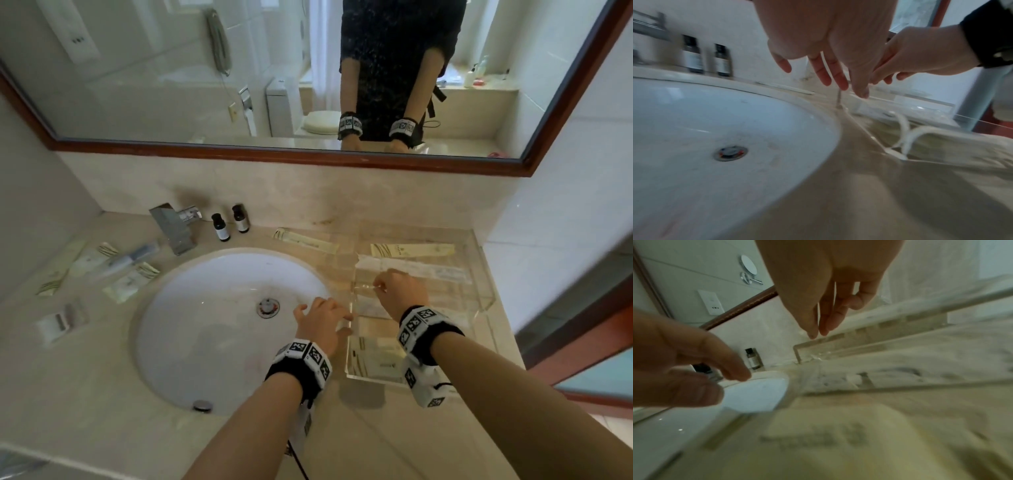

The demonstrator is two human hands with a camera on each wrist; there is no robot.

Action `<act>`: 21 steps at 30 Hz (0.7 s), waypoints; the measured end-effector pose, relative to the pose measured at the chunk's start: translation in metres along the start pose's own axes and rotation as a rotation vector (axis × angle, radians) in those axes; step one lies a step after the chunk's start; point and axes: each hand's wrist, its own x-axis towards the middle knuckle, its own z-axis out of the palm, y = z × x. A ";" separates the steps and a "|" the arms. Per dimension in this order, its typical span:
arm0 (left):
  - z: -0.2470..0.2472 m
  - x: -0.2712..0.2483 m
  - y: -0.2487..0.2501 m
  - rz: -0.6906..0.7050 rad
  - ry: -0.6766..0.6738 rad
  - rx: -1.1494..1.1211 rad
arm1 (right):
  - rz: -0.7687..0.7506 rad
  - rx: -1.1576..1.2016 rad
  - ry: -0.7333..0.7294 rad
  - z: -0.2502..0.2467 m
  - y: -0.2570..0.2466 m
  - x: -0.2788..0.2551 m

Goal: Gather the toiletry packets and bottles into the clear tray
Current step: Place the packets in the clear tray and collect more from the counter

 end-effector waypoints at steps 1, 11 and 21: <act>-0.005 -0.003 -0.012 -0.028 0.013 0.006 | -0.014 0.017 0.008 -0.003 -0.010 0.003; -0.081 -0.051 -0.171 -0.273 0.124 0.061 | -0.234 0.146 -0.018 0.020 -0.188 0.041; -0.153 -0.087 -0.363 -0.370 0.077 0.176 | -0.360 0.042 -0.104 0.089 -0.387 0.065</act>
